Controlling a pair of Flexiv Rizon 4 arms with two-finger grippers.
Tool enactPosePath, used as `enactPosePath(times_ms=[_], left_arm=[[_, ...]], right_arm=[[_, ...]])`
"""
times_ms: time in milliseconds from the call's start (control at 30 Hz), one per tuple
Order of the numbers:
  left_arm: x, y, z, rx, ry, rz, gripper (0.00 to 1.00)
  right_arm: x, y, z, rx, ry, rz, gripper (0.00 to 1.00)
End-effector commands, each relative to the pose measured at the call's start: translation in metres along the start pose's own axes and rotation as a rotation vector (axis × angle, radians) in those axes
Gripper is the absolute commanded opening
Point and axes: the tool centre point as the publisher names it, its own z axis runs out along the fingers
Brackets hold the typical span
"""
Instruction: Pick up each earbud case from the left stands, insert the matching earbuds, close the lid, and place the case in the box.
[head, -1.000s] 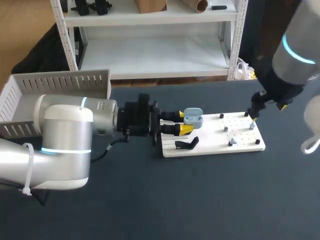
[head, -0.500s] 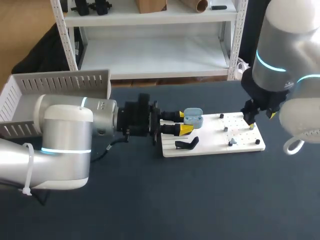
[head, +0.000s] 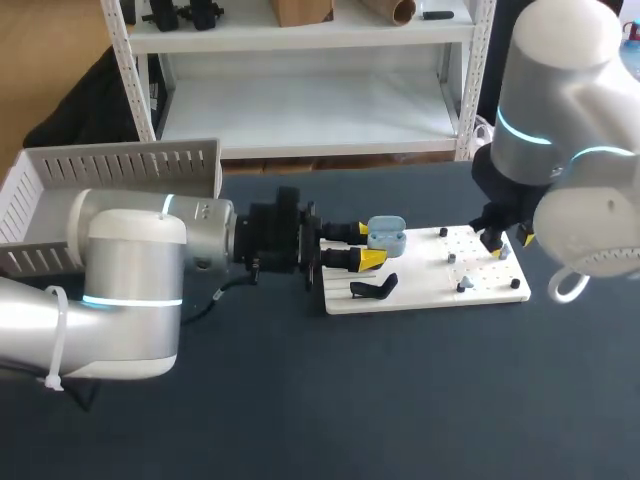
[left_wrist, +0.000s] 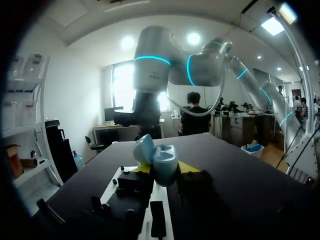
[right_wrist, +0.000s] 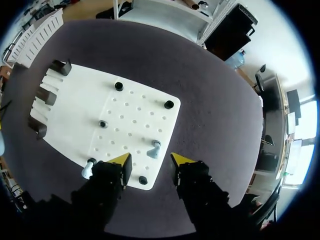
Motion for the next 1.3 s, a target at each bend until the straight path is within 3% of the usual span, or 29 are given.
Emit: enactPosePath(times_ms=[33,867,1100,1233,1300], left_arm=[[0.000,-0.001,0.000,-0.006,-0.002,0.002,0.00],[0.000,-0.001,0.000,-0.006,-0.002,0.002,0.00],[0.000,-0.001,0.000,-0.006,-0.002,0.002,0.00],[0.000,-0.001,0.000,-0.006,-0.002,0.002,0.00],[0.000,-0.001,0.000,-0.006,-0.002,0.002,0.00]], right_arm=[[-0.002,0.000,0.003,0.001,0.003,0.008,0.46],[-0.001,-0.002,0.016,0.010,-0.002,0.043,0.33],[-0.002,0.000,0.016,0.008,0.000,0.040,0.18],[-0.002,0.001,0.016,0.010,0.004,0.037,0.00],[-0.001,0.001,0.015,0.010,0.005,0.037,0.00]])
